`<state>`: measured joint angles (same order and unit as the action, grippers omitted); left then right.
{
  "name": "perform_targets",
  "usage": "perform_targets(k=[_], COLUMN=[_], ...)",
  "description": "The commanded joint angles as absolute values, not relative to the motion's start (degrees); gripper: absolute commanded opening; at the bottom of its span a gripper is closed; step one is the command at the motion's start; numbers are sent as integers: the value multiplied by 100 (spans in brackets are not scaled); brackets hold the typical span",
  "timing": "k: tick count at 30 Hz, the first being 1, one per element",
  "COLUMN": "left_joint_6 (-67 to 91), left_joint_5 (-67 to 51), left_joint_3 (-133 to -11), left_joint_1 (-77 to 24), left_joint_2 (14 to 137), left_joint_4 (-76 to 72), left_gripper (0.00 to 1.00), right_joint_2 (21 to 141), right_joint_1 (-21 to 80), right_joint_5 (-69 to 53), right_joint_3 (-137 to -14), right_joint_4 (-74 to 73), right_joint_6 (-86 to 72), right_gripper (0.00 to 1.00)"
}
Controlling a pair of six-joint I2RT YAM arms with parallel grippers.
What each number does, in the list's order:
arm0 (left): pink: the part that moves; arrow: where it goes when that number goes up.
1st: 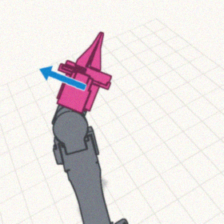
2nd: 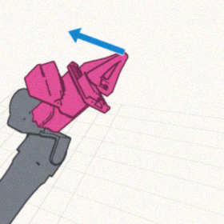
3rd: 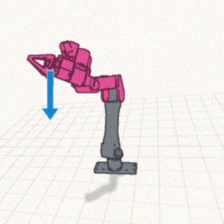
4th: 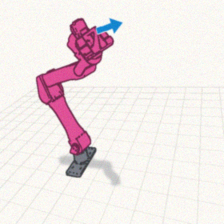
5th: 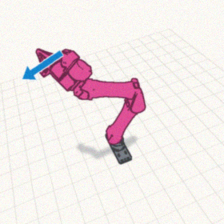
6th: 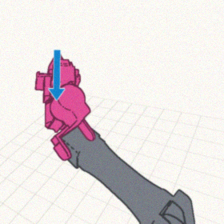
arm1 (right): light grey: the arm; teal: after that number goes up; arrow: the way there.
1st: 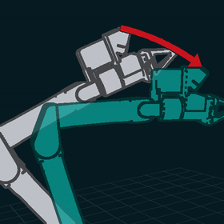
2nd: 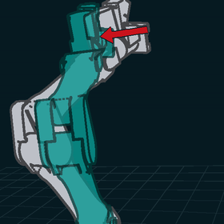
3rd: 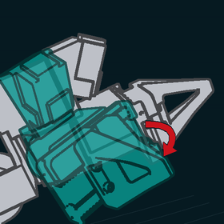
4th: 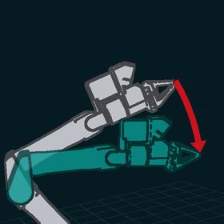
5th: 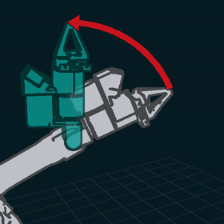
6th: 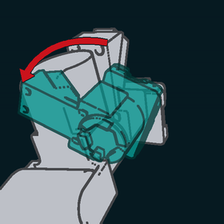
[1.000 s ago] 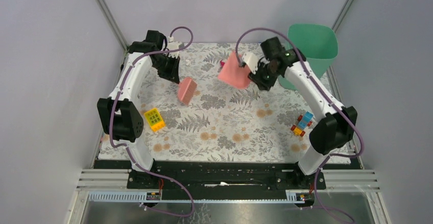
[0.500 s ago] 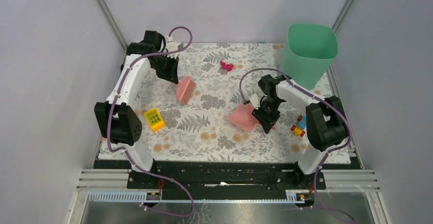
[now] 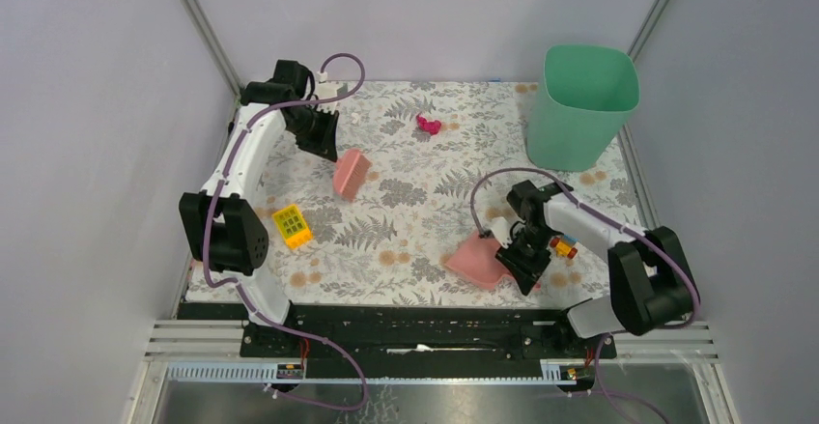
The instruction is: Sweep away the paper scraps from the table
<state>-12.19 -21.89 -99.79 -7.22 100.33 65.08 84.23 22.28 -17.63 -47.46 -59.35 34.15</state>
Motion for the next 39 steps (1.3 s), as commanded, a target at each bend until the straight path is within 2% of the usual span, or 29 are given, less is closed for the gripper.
perform_targets(k=[1,13,14,15,16,17,18,19,21,24,27,34,39], left_joint_6=[-1340,-1406,-1405,-1406,-1402,-1399,-1390,-1395,-1392,-1410,-1407,-1436,-1435], left_joint_5=[-2127,-2065,-2072,-2089,-2102,-2115,-2118,-2127,-2108,-2099,-2133,-2092,-2101], left_joint_3=[-9923,-9942,-9941,-9935,-9932,-9936,-9940,-9948,-9960,-9922,-9888,-9917,-9850], left_joint_1=[-747,-826,-824,-826,-824,-826,-821,-825,-826,-826,-824,-826,-825], left_joint_2=[9807,9923,9929,9929,9929,9939,9940,9940,9928,9890,9904,9841,9842], left_joint_4=[6574,6671,6671,6671,6671,6671,6671,6671,6671,6671,6671,6671,6671], left_gripper=[0,0,0,0,0,0,0,0,0,0,0,0,0], right_joint_2=[7923,7678,7659,7662,7677,7681,7685,7664,7605,7707,7870,7798,7822], right_joint_1=[2212,2209,2214,2210,2213,2212,2212,2215,2209,2212,2219,2215,2206], right_joint_5=[-1880,-1880,-1880,-940,-672,-642,-660,-679,-697,-826,-870,-911,-991], right_joint_3=[-4198,-3423,-3396,-3399,-3420,-3462,-3535,-3665,-4226,-5267,-5729,-4813,-4747], right_joint_4=[-6064,-6064,-6064,-6064,-3032,-729,-467,-479,-655,-1103,-1224,-1226,-1271], right_joint_6=[3380,3380,1690,3072,3238,3239,3216,3140,2882,2580,2524,2686,2934], right_gripper=[0,0,0,0,0,73,93,95,99,99,99,99,86])
